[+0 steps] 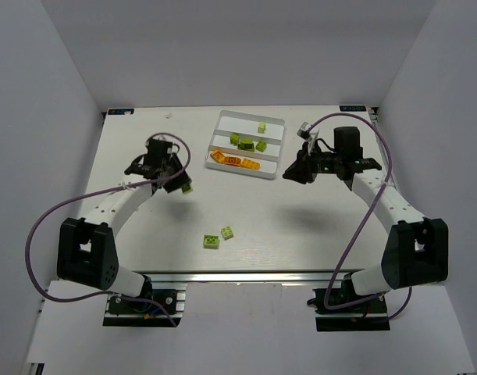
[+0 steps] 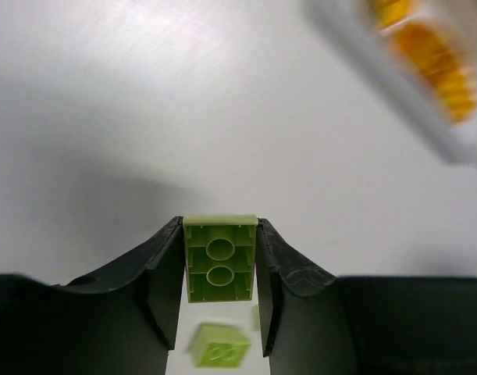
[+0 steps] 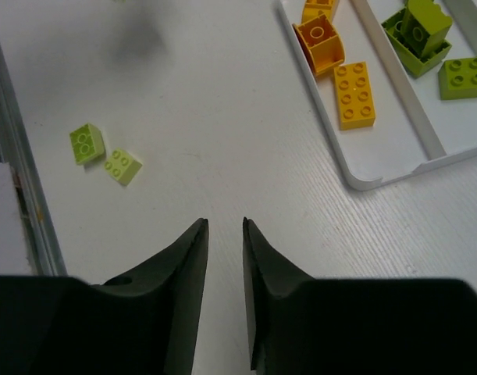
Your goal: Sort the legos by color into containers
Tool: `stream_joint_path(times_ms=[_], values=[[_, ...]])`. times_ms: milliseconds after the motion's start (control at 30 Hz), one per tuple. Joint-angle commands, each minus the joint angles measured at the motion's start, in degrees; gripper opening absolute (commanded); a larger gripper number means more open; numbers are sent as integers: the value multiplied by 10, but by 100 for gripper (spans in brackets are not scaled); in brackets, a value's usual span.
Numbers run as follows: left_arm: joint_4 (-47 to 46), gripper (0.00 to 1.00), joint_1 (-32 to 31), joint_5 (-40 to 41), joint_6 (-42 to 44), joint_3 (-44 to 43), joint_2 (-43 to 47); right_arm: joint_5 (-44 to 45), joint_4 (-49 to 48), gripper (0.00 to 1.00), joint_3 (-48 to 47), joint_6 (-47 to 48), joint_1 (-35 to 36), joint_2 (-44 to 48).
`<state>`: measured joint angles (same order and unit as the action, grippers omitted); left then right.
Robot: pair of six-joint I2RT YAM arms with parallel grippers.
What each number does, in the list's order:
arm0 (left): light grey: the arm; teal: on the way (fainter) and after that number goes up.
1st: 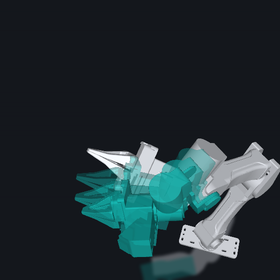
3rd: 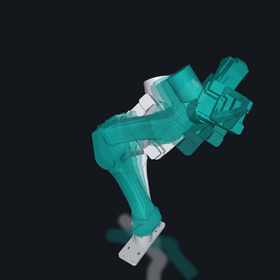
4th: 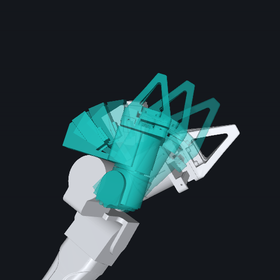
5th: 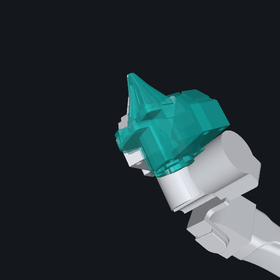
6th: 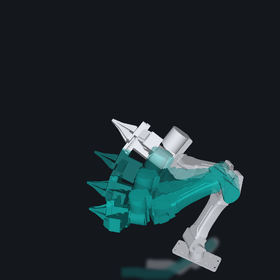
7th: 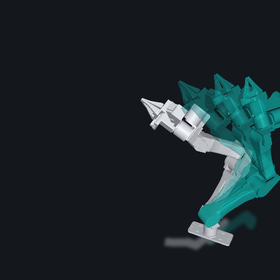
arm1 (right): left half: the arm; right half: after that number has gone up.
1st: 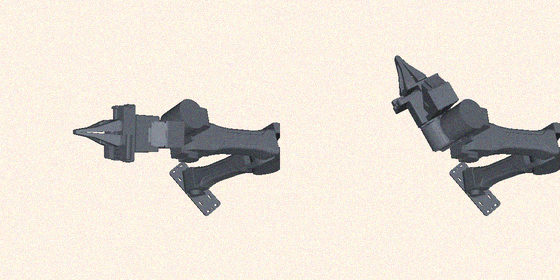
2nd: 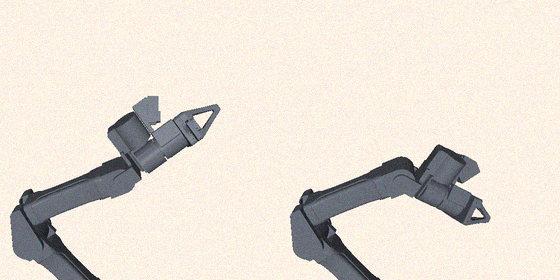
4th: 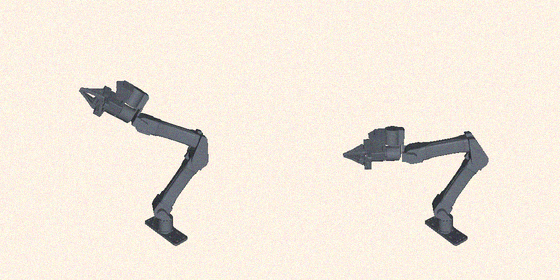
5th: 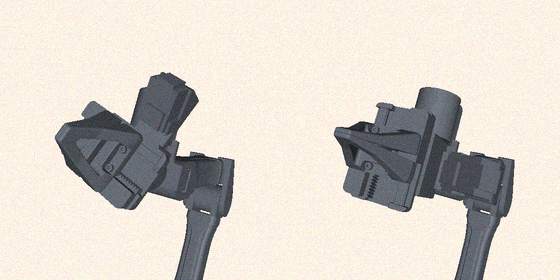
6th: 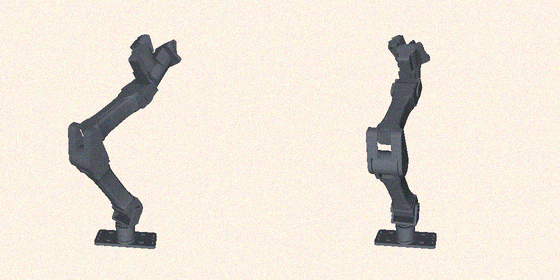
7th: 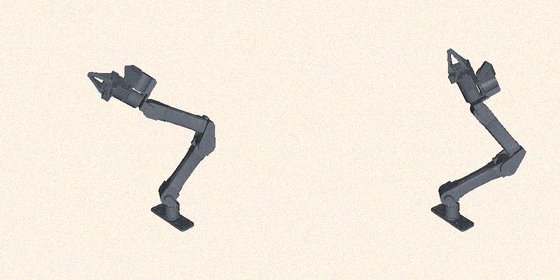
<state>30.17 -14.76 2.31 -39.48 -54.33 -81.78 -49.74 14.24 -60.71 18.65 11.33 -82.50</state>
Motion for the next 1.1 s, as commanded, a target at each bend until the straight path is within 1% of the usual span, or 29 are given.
stream_joint_path(times_ms=[0,33,67,133,167,233,267,333,367,467,500,633,700,733,800,900,933,1000,1033,1067], values=[[-68,5,-2,-69,7,-101,-23,42,-17,28,15,-11,2,28],[-91,4,-2,-80,4,-119,-37,51,-19,21,18,-14,2,37],[-105,4,-2,-89,-7,-154,-72,60,-24,18,23,-18,2,40],[-147,4,-2,-110,-21,-189,-110,83,-39,15,44,-19,3,56],[-155,4,-2,-114,-31,-233,-154,88,-44,14,52,-19,4,63],[-172,4,-2,-126,-38,-285,-206,97,-46,14,69,-16,3,77],[-173,4,-2,-131,-48,-344,-259,103,-46,14,74,-15,4,81],[-183,4,-2,-143,-59,-403,-311,108,-47,14,87,-14,4,94],[-185,4,-7,-143,-67,-462,-360,113,-47,15,93,-14,3,97],[-195,6,-7,-143,-80,-548,-430,121,-59,19,118,-15,6,113],[-197,7,-7,-142,-82,-606,-474,121,-62,19,124,-16,4,120],[-211,8,-12,-135,-107,-716,-557,123,-72,21,152,-34,6,127],[-235,10,-12,-128,-122,-728,-575,120,-76,21,159,-41,6,129],[-243,14,-12,-122,-140,-729,-587,119,-79,21,162,-43,6,129],[-258,19,-12,-118,-154,-729,-598,117,-87,22,169,-49,6,132],[-271,35,-18,-110,-177,-729,-619,116,-94,24,168,-51,6,130],[-272,43,-18,-108,-187,-734,-630,115,-94,24,167,-51,7,129],[-275,49,-23,-107,-193,-740,-639,115,-94,28,159,-49,7,124],[-274,56,-23,-106,-198,-751,-646,110,-91,30,156,-47,5,123],[-280,58,-23,-107,-200,-756,-649,108,-89,36,151,-42,7,118]])
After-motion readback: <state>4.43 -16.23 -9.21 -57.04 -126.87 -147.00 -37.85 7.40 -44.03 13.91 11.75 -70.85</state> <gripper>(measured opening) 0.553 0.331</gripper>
